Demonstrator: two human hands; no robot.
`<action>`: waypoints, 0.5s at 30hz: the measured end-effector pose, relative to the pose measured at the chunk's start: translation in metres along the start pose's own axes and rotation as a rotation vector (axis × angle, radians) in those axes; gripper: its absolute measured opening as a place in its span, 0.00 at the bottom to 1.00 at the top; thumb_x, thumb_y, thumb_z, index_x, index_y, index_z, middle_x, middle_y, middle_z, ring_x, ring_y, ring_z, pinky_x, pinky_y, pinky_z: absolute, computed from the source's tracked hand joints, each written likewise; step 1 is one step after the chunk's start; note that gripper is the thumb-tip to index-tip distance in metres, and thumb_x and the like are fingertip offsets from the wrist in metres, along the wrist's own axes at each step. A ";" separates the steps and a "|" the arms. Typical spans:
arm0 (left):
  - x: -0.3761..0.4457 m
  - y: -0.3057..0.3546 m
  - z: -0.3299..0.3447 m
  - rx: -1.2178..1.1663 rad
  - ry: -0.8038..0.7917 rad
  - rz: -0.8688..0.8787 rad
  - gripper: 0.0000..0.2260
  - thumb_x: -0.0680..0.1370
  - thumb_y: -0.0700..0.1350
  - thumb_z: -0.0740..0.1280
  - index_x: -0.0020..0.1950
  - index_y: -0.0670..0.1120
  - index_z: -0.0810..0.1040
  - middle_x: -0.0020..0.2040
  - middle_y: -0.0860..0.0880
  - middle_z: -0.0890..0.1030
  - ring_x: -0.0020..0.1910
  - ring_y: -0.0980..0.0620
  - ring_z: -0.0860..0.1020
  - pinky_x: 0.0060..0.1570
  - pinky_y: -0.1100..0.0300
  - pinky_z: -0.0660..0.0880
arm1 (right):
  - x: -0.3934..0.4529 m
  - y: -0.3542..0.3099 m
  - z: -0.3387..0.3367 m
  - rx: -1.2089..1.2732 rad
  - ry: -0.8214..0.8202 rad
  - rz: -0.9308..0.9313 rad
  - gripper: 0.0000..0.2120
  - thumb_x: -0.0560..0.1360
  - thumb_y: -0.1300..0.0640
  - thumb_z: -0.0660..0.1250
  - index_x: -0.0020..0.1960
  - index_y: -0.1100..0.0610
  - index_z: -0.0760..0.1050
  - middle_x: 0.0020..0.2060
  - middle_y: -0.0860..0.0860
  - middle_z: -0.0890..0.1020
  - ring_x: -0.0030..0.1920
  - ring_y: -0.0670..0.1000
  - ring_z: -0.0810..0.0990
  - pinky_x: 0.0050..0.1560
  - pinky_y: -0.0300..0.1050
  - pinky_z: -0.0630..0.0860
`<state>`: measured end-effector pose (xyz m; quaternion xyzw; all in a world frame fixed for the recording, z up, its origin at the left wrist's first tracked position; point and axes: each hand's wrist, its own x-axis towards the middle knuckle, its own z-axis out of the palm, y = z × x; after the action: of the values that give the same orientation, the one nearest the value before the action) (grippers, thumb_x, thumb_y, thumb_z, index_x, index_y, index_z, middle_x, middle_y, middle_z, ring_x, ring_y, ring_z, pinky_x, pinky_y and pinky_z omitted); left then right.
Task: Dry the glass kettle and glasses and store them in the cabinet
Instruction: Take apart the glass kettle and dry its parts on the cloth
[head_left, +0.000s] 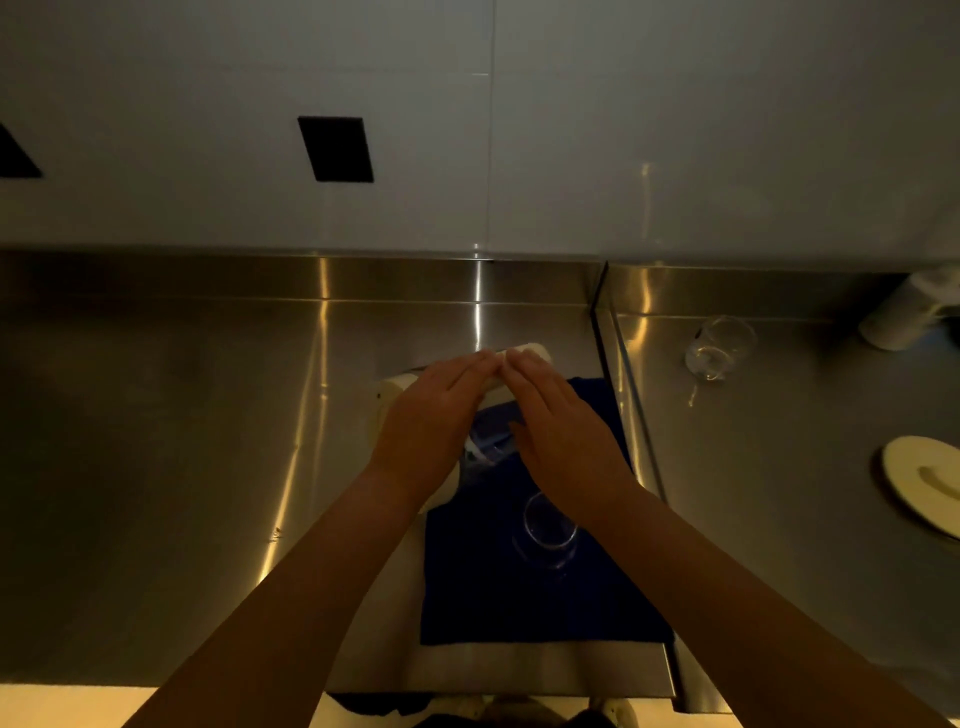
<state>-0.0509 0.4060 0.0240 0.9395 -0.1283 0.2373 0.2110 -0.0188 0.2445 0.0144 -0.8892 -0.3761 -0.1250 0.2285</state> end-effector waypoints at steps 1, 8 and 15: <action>0.003 0.003 0.004 -0.040 0.016 -0.009 0.16 0.77 0.40 0.63 0.64 0.37 0.75 0.58 0.39 0.80 0.55 0.42 0.80 0.56 0.55 0.75 | -0.001 0.003 -0.001 0.011 -0.002 0.009 0.31 0.71 0.68 0.69 0.72 0.65 0.63 0.71 0.60 0.66 0.71 0.57 0.64 0.68 0.49 0.63; 0.031 0.026 0.023 -0.139 -0.044 -0.177 0.24 0.77 0.41 0.67 0.73 0.48 0.66 0.65 0.45 0.75 0.60 0.49 0.75 0.57 0.66 0.66 | -0.003 0.027 -0.016 0.041 -0.003 0.038 0.29 0.72 0.71 0.66 0.71 0.65 0.63 0.70 0.60 0.66 0.70 0.58 0.66 0.66 0.54 0.69; 0.038 0.039 0.029 -0.016 -0.031 -0.101 0.21 0.74 0.43 0.71 0.66 0.44 0.74 0.60 0.45 0.78 0.61 0.47 0.74 0.64 0.54 0.67 | -0.003 0.037 -0.023 0.106 -0.016 0.085 0.25 0.75 0.67 0.66 0.71 0.63 0.65 0.69 0.60 0.69 0.66 0.58 0.72 0.63 0.51 0.72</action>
<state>-0.0203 0.3534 0.0325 0.9466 -0.0857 0.2109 0.2283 0.0049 0.2080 0.0217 -0.8920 -0.3459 -0.0877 0.2775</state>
